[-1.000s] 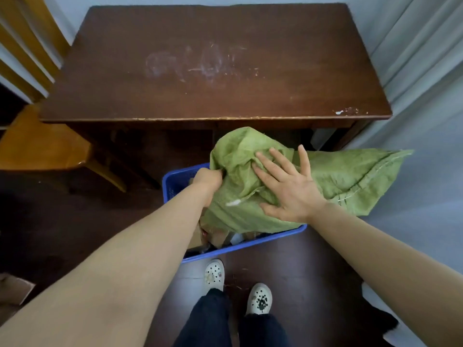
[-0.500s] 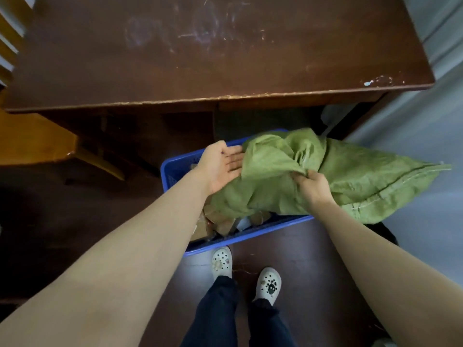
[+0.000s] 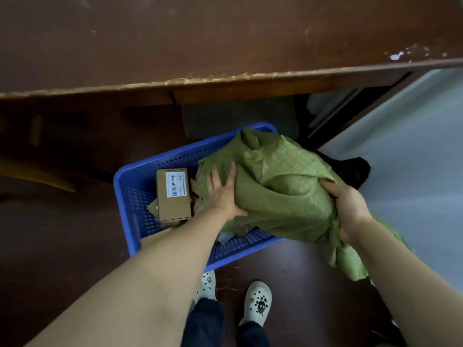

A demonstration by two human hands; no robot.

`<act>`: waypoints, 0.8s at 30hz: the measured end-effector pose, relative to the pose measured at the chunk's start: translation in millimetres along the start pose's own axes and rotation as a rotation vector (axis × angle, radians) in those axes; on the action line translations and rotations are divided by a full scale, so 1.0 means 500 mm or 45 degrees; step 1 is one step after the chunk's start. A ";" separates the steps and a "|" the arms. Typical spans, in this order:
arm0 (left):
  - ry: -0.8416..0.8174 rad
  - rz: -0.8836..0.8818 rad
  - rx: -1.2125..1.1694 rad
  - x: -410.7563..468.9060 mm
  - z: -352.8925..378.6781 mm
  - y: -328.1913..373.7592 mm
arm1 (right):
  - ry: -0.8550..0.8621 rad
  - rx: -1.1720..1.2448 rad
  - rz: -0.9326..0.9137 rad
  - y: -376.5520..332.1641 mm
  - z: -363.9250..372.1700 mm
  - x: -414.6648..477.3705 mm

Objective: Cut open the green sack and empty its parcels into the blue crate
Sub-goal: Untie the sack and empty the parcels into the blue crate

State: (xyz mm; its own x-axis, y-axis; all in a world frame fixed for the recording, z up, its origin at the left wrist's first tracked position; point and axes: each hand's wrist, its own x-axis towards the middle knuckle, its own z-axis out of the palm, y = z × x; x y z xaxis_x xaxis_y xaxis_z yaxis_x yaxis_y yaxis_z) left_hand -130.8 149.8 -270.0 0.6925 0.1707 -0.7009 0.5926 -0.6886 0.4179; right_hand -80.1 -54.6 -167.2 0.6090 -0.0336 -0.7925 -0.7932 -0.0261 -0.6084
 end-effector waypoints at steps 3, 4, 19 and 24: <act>0.025 0.081 0.085 0.054 0.023 0.004 | 0.040 0.105 0.040 0.006 -0.018 0.038; 0.047 0.109 0.089 0.063 0.031 0.003 | 0.063 0.135 -0.020 0.009 -0.026 0.053; 0.205 -0.175 -0.509 -0.028 0.046 -0.007 | -0.098 -1.368 -0.267 0.107 0.070 0.220; 0.327 -0.157 -0.577 -0.083 0.024 0.049 | -0.126 -1.403 -0.282 0.083 0.088 0.197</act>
State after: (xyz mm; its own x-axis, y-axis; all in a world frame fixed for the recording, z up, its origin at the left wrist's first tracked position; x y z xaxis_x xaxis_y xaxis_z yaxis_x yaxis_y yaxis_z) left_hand -150.1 117.5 -237.6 0.6513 0.4373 -0.6201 0.7547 -0.2890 0.5890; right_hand -53.1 -15.2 -272.4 0.6947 0.1597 -0.7014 -0.2048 -0.8908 -0.4056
